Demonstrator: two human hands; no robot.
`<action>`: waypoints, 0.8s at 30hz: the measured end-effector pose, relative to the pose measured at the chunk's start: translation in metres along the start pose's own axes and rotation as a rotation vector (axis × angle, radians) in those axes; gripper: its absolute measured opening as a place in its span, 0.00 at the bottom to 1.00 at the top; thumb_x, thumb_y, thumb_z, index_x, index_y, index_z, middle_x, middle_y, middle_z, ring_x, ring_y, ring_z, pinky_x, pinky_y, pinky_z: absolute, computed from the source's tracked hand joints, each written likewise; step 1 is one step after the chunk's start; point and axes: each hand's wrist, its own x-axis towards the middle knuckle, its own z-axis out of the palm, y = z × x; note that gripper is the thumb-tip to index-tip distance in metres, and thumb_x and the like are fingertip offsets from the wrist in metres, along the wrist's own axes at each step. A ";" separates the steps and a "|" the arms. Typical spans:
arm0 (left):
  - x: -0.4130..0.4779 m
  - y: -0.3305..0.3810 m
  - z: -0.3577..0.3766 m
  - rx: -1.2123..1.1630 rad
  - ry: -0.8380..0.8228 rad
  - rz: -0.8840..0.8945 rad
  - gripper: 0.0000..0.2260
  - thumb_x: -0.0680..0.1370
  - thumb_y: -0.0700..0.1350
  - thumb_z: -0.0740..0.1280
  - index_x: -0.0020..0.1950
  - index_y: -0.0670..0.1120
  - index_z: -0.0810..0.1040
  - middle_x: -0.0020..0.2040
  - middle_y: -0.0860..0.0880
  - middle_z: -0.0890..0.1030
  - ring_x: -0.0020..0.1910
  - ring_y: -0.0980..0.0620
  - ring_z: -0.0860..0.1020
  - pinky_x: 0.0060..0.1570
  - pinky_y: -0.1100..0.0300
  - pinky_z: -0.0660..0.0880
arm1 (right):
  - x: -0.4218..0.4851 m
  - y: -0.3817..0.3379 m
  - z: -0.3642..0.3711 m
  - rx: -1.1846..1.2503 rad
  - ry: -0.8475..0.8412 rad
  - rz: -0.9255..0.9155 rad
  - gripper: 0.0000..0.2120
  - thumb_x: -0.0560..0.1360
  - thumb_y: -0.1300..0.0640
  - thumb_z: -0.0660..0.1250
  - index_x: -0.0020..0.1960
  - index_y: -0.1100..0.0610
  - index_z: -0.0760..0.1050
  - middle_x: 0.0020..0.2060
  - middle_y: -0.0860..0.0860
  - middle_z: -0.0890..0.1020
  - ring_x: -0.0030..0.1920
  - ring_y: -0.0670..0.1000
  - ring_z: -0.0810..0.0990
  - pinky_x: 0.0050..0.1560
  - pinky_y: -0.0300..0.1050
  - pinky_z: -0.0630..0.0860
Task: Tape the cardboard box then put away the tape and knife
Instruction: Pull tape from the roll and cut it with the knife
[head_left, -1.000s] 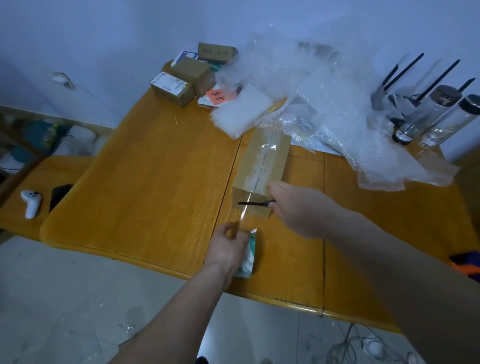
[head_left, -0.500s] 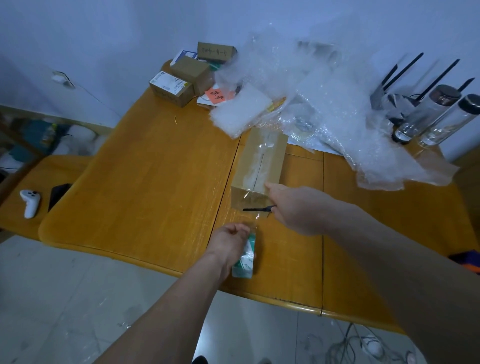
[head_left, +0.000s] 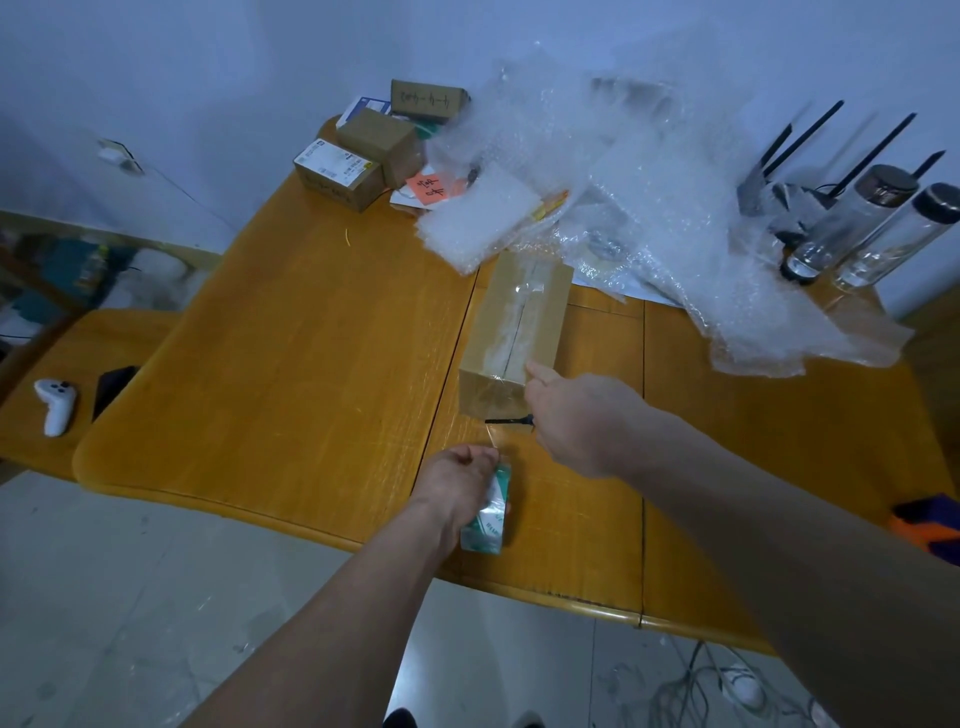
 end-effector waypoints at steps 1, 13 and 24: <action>0.001 0.000 0.000 0.005 -0.002 0.000 0.06 0.83 0.48 0.66 0.52 0.50 0.82 0.47 0.46 0.85 0.38 0.49 0.84 0.39 0.56 0.81 | -0.001 -0.002 -0.001 -0.025 -0.004 0.006 0.18 0.81 0.64 0.61 0.70 0.62 0.68 0.83 0.57 0.49 0.41 0.56 0.81 0.35 0.47 0.73; -0.003 -0.001 0.002 0.001 -0.013 -0.011 0.07 0.83 0.49 0.67 0.55 0.48 0.82 0.49 0.44 0.85 0.35 0.50 0.83 0.31 0.60 0.78 | -0.011 -0.021 -0.017 -0.161 -0.065 0.033 0.16 0.80 0.69 0.58 0.66 0.63 0.72 0.82 0.63 0.48 0.34 0.55 0.75 0.41 0.49 0.79; -0.008 -0.006 -0.002 0.008 -0.007 -0.019 0.08 0.83 0.50 0.66 0.57 0.49 0.82 0.52 0.44 0.85 0.36 0.50 0.83 0.27 0.62 0.77 | -0.008 0.002 0.002 -0.097 0.031 0.032 0.16 0.80 0.67 0.62 0.66 0.61 0.75 0.72 0.60 0.71 0.32 0.52 0.77 0.33 0.45 0.76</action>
